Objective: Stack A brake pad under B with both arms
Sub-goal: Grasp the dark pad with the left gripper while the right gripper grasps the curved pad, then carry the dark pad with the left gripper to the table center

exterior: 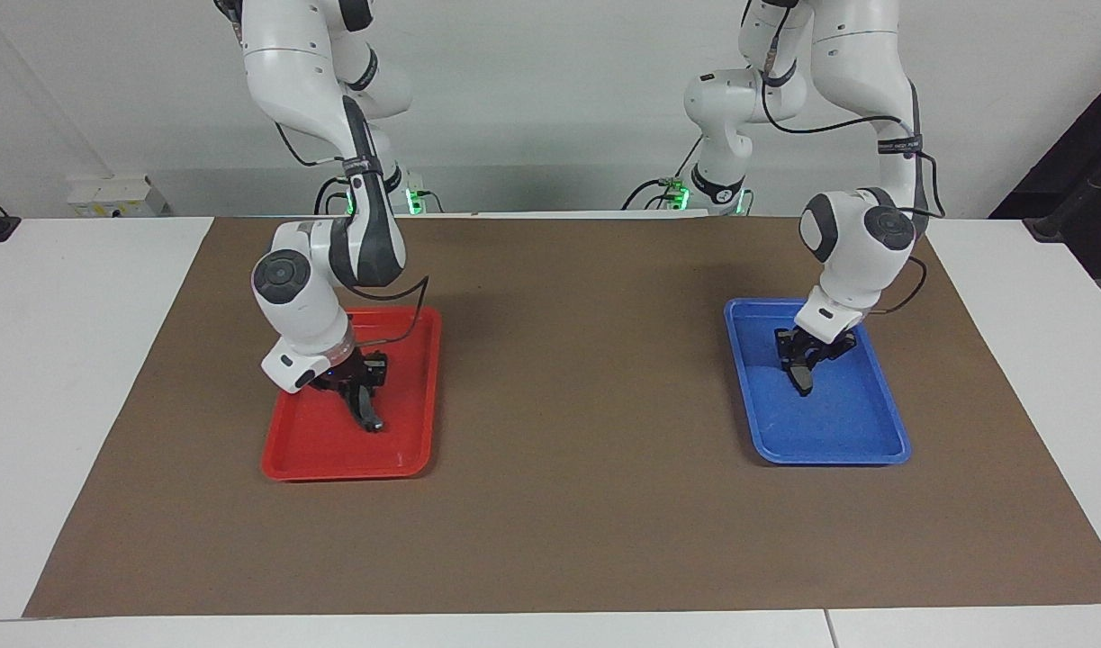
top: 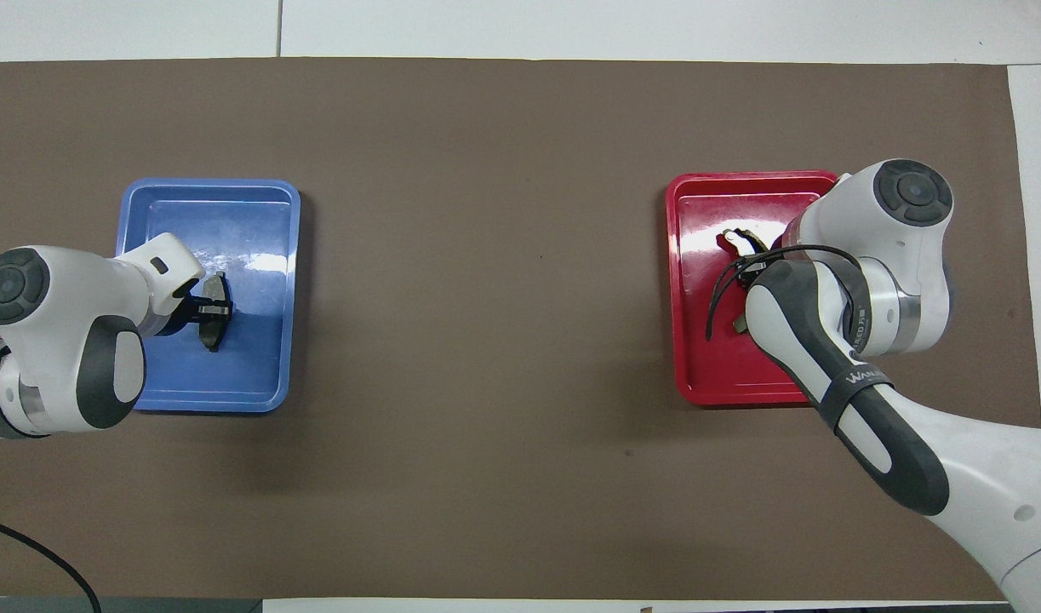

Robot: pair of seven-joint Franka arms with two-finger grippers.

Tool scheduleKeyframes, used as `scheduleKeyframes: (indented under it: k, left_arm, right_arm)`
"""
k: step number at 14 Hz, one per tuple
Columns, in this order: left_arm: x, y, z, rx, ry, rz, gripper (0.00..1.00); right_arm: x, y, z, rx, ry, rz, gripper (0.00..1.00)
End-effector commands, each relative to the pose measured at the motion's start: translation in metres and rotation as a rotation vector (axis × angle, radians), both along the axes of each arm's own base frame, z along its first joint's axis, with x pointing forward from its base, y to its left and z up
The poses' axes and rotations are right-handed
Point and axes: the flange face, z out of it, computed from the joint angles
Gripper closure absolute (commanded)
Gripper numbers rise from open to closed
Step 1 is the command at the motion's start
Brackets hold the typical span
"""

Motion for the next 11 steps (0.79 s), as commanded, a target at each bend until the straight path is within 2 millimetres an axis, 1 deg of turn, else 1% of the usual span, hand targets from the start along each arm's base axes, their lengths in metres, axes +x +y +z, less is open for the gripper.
scheduleKeyframes:
  k: [1,2,3,5,6,8,9,11]
  left_arm:
    - [0.018,0.005,0.025,-0.006,0.039,0.002,0.99]
    - [0.026,0.004,0.042,-0.006,0.051,-0.003,0.99]
    - [0.034,0.001,0.060,-0.006,0.053,-0.008,0.99]
    - [0.042,-0.007,0.088,-0.007,0.056,-0.024,0.99]
    - [0.046,-0.022,0.103,-0.012,0.059,-0.040,0.99]
    - [0.049,-0.061,0.135,-0.024,0.070,-0.061,0.99]
    - [0.049,-0.093,0.149,-0.034,0.067,-0.042,0.99]
    - [0.037,-0.169,0.159,-0.070,0.030,0.038,0.99]
  right_arm:
    - [-0.002,-0.003,0.003,0.010,0.011,0.012,0.90]
    - [0.000,-0.003,0.005,0.010,0.008,0.010,0.98]
    - [0.001,-0.003,0.008,0.009,0.008,0.013,1.00]
    - [0.007,-0.003,0.018,0.010,0.011,0.013,1.00]
    - [0.010,-0.002,0.026,0.009,0.015,0.016,1.00]
    - [0.013,-0.001,0.033,0.007,0.017,0.037,1.00]
    - [0.013,-0.001,0.034,0.008,0.017,0.041,1.00]
    - [0.014,-0.002,0.039,0.009,0.017,0.051,1.00]
